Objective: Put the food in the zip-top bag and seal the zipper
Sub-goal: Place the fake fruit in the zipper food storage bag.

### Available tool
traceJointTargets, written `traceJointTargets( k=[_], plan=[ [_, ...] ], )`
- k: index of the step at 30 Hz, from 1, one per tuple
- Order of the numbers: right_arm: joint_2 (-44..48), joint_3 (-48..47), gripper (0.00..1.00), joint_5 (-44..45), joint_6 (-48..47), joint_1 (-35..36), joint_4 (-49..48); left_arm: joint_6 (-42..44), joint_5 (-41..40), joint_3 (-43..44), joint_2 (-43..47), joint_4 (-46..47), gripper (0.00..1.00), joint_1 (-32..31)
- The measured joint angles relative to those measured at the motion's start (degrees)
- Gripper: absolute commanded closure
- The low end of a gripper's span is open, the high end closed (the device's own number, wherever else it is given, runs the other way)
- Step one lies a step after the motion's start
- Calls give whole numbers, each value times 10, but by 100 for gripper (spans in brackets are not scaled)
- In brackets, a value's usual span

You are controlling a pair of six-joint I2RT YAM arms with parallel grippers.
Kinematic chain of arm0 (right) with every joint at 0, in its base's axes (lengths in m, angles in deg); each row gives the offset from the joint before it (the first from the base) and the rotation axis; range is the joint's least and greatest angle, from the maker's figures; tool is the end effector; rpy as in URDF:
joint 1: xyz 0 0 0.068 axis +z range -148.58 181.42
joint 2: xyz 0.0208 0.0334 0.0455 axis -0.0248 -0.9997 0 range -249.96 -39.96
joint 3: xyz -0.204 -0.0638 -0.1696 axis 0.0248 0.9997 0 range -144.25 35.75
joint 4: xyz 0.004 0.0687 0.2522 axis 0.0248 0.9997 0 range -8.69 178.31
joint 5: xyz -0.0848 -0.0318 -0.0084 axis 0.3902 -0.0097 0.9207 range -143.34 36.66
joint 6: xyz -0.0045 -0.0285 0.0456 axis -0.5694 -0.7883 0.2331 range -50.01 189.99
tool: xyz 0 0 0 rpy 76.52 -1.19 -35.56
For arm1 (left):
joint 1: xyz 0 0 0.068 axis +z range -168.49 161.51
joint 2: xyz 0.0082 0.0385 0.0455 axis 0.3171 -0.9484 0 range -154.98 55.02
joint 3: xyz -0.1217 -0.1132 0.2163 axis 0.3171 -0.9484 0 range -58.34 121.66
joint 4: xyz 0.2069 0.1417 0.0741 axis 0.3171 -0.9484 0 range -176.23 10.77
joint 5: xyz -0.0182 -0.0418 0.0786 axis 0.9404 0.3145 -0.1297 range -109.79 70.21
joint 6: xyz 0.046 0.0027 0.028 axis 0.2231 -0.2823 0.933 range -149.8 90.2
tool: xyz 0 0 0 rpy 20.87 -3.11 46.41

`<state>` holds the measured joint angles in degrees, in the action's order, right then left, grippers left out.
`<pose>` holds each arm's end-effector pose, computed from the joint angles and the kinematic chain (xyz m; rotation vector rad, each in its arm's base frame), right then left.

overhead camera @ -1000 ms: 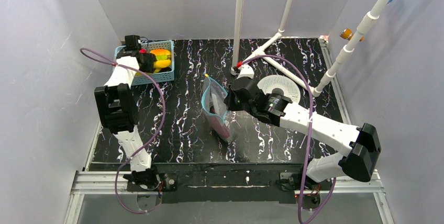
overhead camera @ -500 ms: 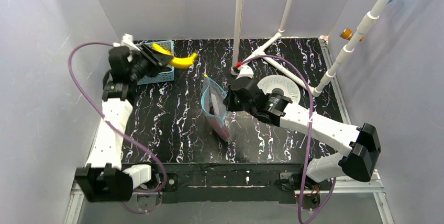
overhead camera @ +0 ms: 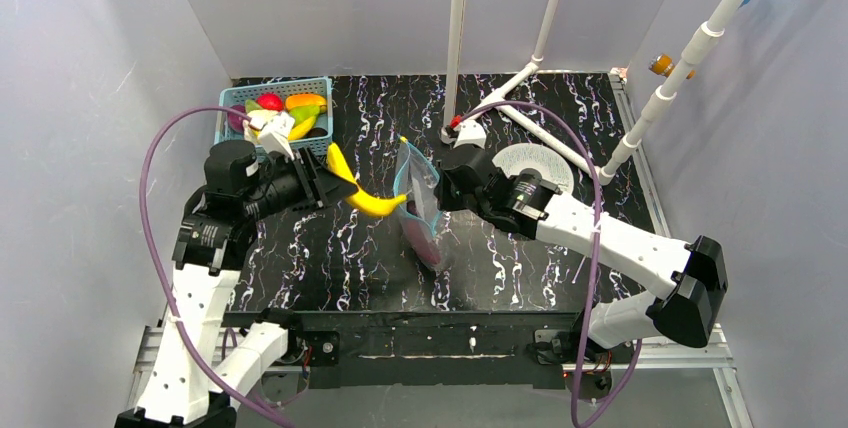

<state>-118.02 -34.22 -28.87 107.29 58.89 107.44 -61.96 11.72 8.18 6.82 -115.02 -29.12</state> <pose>0.1762 0.2486 0.3369 -0.1328 2.1481 0.5188 0.1512 -0.0472 0.4129 0.0316 1.9590 -1.0174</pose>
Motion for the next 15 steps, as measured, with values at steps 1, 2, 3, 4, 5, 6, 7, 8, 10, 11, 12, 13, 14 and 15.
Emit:
traceJointTargets(
  k=[1, 2, 3, 4, 5, 6, 7, 8, 10, 11, 12, 13, 14, 15],
  plan=[
    [0, -3, 99, 0, -4, 2, 0, 0, 5, 0, 5, -17, 100, 0],
    [0, -6, 99, 1, -11, 6, 0, -2, 9, 0, 8, -38, 100, -1],
    [0, -9, 99, 4, -17, 13, -1, -5, 12, 2, 8, -56, 100, -3],
    [0, -12, 99, 8, -23, 21, -1, -8, 15, 3, 5, -71, 100, -4],
    [0, -16, 99, 13, -29, 32, -1, -13, 16, 7, 1, -91, 100, -6],
    [-1, -20, 99, 19, -35, 45, -1, -17, 16, 11, -3, -110, 100, -9],
    [-3, -25, 99, 25, -40, 55, -2, -22, 14, 15, -8, -127, 100, -10],
    [-5, -31, 99, 33, -48, 69, -2, -27, 10, 19, -11, -143, 100, -11],
    [-11, -40, 99, 50, -62, 91, -8, -37, 3, 26, -10, -172, 100, -12],
    [-15, -43, 99, 58, -70, 102, -11, -40, 2, 29, -8, -181, 100, -12],
    [-19, -46, 99, 68, -78, 112, -13, -46, 2, 30, -5, -188, 100, -12],
    [-22, -47, 99, 75, -86, 120, -17, -52, 3, 30, -2, -196, 100, -12],
    [-25, -49, 99, 82, -93, 129, -20, -62, 7, 29, 1, -203, 100, -12],
    [-28, -50, 99, 88, -102, 136, -24, -69, 10, 28, 3, -205, 100, -12]
  ],
)
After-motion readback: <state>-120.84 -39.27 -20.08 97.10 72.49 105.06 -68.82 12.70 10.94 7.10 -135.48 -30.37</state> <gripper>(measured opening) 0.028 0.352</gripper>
